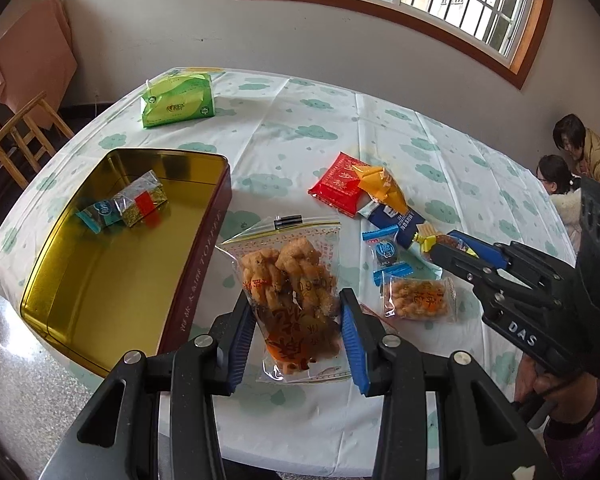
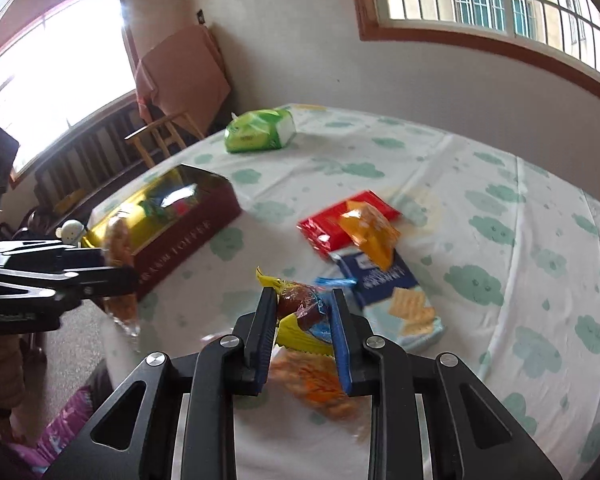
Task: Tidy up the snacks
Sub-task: 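Lift the fried-snack bag with the left gripper while the right grasps a yellow candy packet, then lower the fried-snack bag into the tin with left while right carries the yellow packet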
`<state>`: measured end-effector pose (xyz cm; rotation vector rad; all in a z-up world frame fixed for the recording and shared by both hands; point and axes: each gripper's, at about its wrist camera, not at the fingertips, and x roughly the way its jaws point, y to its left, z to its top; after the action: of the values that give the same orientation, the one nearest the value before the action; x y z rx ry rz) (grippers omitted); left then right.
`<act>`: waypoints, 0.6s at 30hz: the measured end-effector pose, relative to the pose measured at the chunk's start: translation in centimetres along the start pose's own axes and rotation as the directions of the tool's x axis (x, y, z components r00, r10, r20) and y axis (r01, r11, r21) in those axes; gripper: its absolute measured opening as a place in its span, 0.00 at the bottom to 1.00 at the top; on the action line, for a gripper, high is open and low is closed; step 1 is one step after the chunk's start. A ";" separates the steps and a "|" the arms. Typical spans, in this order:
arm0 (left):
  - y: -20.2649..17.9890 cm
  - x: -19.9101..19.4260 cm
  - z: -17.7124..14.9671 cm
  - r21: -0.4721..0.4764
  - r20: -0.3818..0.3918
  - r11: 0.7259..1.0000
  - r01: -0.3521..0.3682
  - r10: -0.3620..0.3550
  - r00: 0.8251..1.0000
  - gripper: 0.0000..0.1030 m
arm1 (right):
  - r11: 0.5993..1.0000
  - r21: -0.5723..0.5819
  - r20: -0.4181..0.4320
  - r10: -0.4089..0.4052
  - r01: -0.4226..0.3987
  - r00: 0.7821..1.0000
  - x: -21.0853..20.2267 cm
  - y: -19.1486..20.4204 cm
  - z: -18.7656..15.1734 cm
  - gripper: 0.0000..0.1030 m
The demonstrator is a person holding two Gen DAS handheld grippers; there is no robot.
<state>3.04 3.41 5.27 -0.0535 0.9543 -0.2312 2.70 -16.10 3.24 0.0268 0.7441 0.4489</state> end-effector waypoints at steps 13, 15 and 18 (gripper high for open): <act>6.7 -2.3 0.2 -0.090 0.024 0.994 -0.056 0.059 0.998 0.36 | 0.997 -0.051 0.043 0.063 -0.061 0.997 -1.0 5.5 1.1 0.26; 8.1 -2.2 0.2 -0.104 0.019 0.992 -0.070 0.072 0.997 0.36 | 0.996 -0.058 0.045 0.068 -0.066 0.997 -1.0 6.1 1.3 0.26; 10.2 -1.5 0.3 -0.111 0.011 0.988 -0.108 0.110 0.994 0.36 | 0.995 -0.068 0.047 0.077 -0.074 0.996 -1.0 6.9 1.7 0.26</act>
<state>4.21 13.67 5.18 -0.1042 0.9493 -0.0768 0.53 -10.07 6.35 0.0045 0.6808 0.5431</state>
